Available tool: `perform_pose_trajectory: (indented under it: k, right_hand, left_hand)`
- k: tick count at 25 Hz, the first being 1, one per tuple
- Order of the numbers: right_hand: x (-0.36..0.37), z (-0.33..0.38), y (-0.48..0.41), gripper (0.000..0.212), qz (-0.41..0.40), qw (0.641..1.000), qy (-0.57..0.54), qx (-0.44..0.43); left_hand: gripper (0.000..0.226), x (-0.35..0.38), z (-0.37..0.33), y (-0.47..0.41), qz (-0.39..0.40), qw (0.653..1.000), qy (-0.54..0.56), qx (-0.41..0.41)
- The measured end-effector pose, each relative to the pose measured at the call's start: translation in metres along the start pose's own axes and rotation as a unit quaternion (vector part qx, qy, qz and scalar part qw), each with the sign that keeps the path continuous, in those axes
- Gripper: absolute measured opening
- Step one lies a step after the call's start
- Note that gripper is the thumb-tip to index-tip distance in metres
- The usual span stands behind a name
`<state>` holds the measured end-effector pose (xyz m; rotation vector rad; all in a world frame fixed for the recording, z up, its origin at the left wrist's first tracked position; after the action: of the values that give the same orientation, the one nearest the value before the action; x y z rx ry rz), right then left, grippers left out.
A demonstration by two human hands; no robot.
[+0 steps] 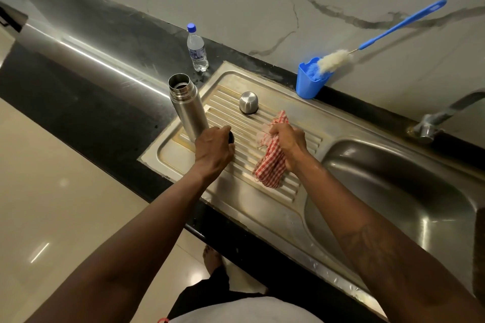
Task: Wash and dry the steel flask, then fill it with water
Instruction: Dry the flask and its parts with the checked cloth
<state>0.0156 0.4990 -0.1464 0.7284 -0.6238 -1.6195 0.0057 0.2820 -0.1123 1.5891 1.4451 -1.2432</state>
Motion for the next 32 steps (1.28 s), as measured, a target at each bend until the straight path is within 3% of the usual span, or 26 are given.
perform_pose_trajectory:
  k: [5, 8, 11, 14, 18, 21, 25, 27, 29, 32]
  right_hand:
    - [-0.008, 0.001, -0.001, 0.048, 0.037, 0.996, -0.078, 0.006]
    - [-0.026, 0.001, -0.001, 0.037, 0.031, 0.992, -0.121, -0.002]
    - [-0.047, 0.009, -0.003, 0.024, 0.036, 0.984, -0.171, -0.042]
    - [-0.073, 0.018, -0.002, 0.022, 0.015, 0.983, -0.165, -0.079]
    - [-0.106, 0.017, -0.007, 0.021, -0.011, 0.986, -0.143, -0.089]
    - [-0.124, 0.013, -0.009, 0.022, -0.017, 0.984, -0.159, -0.083]
    - [-0.143, 0.013, -0.003, 0.018, -0.055, 0.969, -0.220, -0.095]
    - [-0.152, 0.024, 0.010, 0.021, -0.084, 0.959, -0.226, -0.148]
    - [-0.154, 0.041, 0.033, 0.032, -0.089, 0.944, -0.211, -0.239]
    - [-0.147, 0.062, 0.075, 0.044, -0.048, 0.916, -0.100, -0.387]
  left_hand:
    - [0.038, -0.001, -0.017, -0.010, -0.006, 0.998, -0.055, -0.001]
    - [0.046, -0.008, -0.036, -0.029, -0.035, 0.999, 0.015, -0.004]
    - [0.047, -0.003, -0.035, -0.062, -0.055, 0.991, 0.108, -0.061]
    - [0.064, 0.021, -0.025, -0.100, -0.018, 0.985, 0.147, -0.091]
    - [0.096, 0.058, -0.019, -0.136, 0.074, 0.987, 0.108, -0.089]
    - [0.086, 0.066, -0.017, -0.147, 0.099, 0.989, 0.089, -0.064]
    - [0.068, 0.041, -0.043, -0.145, 0.017, 0.985, 0.161, -0.066]
    - [0.075, 0.038, -0.073, -0.137, 0.023, 0.951, 0.294, -0.093]
    - [0.079, 0.047, -0.116, -0.122, 0.078, 0.870, 0.474, -0.108]
    - [0.059, 0.049, -0.186, -0.093, 0.128, 0.754, 0.642, -0.061]
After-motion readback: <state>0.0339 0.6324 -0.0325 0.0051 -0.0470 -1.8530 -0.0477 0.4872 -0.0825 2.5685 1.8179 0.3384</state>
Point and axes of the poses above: each hand's wrist, its own y-axis away from the middle knuckle, its own x-axis out of the palm, z = x × y, the point moved 10 cm from there along -y, towards the middle knuckle, and after that the axes turned 9 degrees about x, right-handed, at the moved point
